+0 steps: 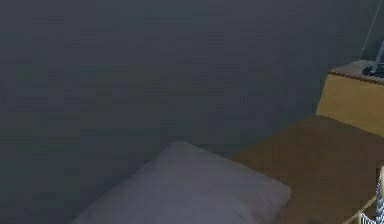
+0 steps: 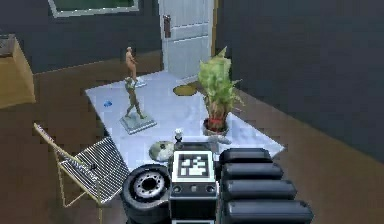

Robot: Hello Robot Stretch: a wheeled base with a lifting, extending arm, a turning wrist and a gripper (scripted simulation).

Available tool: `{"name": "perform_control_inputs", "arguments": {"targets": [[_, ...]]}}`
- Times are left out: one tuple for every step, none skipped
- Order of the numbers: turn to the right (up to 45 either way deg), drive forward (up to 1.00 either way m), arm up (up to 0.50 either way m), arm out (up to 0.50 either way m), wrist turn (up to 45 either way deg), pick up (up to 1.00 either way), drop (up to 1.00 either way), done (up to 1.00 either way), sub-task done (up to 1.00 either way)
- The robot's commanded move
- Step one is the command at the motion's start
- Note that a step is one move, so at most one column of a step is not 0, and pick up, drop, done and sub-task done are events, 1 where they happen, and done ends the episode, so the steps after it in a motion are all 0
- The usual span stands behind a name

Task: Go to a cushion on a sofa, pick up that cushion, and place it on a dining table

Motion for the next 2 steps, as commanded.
{"name": "perform_control_inputs", "arguments": {"targets": [[21.0, 0.00, 0.00, 0.00, 0.0, 0.00, 0.00, 0.00, 0.00], [0.0, 0.90, 0.00, 0.00, 0.0, 0.00, 0.00, 0.00, 0.00]]}}
